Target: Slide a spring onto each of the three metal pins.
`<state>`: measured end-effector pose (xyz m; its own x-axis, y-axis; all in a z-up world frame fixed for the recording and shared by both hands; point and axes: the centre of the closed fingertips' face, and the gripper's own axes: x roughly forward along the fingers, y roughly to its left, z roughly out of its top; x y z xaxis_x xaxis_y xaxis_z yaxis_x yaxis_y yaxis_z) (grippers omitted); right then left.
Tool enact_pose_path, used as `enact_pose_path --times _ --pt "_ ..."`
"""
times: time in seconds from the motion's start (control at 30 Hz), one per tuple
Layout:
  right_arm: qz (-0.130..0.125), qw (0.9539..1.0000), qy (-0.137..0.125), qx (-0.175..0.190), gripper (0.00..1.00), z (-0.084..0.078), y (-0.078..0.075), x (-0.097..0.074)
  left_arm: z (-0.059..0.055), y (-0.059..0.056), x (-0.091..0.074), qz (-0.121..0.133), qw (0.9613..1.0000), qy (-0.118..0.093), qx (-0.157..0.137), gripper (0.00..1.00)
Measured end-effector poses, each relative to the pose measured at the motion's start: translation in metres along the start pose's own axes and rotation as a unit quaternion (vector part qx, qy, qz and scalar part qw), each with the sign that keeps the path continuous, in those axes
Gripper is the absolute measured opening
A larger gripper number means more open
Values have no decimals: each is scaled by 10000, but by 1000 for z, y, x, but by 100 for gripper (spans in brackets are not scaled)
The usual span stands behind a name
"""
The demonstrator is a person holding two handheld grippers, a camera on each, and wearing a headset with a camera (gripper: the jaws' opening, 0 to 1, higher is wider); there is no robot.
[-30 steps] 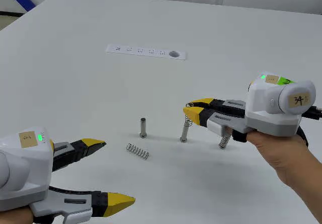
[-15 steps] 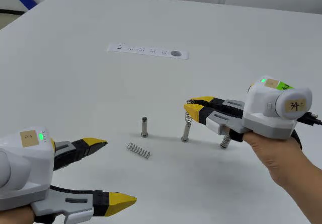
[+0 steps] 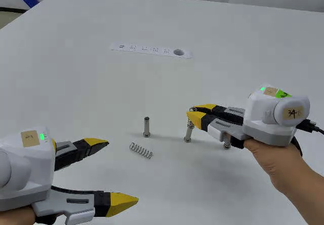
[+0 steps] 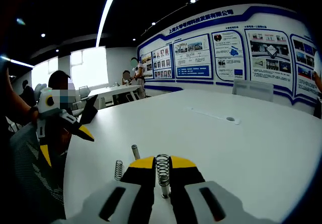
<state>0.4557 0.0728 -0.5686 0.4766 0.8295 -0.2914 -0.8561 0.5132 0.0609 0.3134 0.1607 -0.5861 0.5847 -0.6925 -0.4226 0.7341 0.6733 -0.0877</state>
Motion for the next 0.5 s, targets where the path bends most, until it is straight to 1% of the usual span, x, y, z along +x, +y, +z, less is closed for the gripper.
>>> enact_pose_path --times 0.17,0.47,0.5 --pt "-4 9999 104 -24 11 -7 0 2 0 0 0 -4 10000 1 0 79" --pt "-63 9989 459 -103 11 -23 0 5 1 0 -1 6 10000 -11 -10 79" --pt "-65 9985 528 -111 11 -25 0 5 1 0 -1 7 10000 -12 -13 79"
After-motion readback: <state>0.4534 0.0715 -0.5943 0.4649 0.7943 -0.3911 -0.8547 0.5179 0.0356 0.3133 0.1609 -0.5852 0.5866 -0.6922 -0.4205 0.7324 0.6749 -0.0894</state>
